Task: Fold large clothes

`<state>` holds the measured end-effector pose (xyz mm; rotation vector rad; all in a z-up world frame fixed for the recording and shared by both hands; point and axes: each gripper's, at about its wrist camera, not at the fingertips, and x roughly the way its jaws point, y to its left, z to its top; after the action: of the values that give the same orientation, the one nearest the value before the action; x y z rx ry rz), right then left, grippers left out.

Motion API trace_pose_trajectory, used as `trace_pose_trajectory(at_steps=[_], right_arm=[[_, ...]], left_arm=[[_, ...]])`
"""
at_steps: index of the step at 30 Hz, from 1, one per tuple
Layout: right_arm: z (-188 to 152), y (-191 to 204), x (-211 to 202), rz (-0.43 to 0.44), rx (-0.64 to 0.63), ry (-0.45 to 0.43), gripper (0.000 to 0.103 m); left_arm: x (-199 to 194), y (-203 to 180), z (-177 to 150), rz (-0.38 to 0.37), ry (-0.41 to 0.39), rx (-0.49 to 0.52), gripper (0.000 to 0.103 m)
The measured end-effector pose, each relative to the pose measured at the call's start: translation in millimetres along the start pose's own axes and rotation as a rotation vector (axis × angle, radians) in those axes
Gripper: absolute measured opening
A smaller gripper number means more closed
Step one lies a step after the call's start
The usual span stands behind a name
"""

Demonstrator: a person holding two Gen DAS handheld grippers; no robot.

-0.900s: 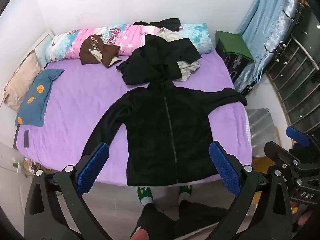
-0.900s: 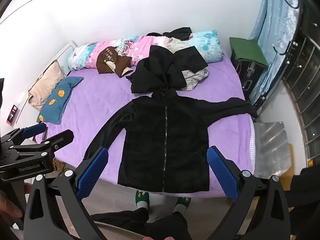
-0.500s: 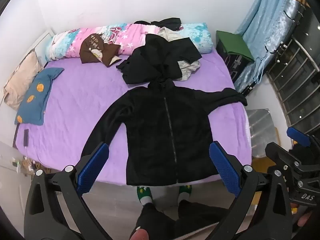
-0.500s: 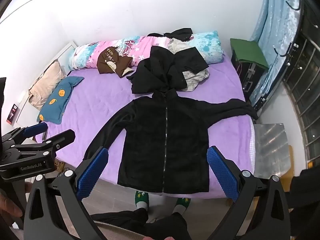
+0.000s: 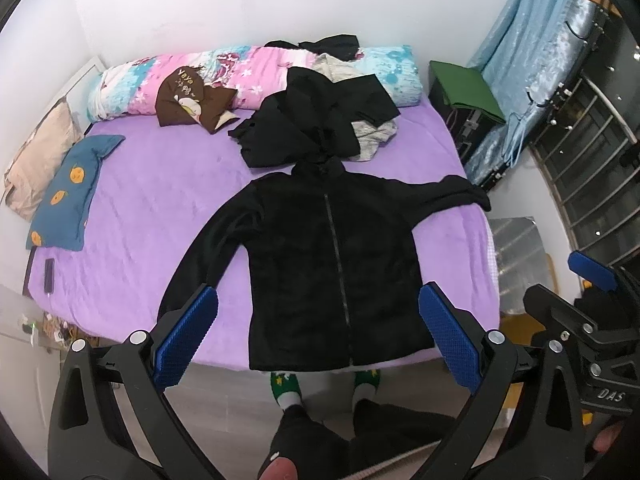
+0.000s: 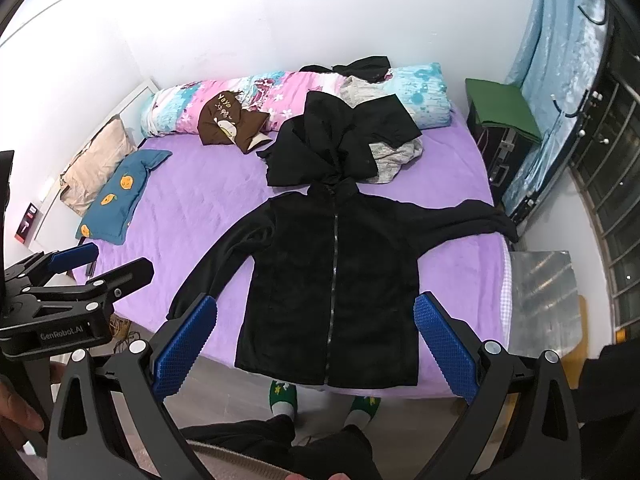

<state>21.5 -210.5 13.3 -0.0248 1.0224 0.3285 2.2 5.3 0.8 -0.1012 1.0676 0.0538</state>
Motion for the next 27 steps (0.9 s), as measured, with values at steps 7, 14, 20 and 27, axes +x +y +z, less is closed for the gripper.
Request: trace_pose_trajectory(at_steps=[7,14,20,27], right_arm=[[0.2,0.2,0.1,0.000,-0.001,0.000,0.097],[1.8,0.2,0.1,0.001,-0.001,0.002,0.097],[2.7,-0.8,0.8,0.007,-0.001,0.006,0.097],[4.2,-1.2,2.1,0.007,-0.002,0.009,0.097]], left_arm=[[0.5,-2.0,0.8,-0.003,0.004,-0.003,0.097],[2.0,1.2,3.1,-0.006,0.008,-0.009,0.097],[2.8,4.3,4.7,-0.003,0.012,-0.016,0.097],[3.7,11.9,2.6,-0.010,0.014,-0.032,0.097]])
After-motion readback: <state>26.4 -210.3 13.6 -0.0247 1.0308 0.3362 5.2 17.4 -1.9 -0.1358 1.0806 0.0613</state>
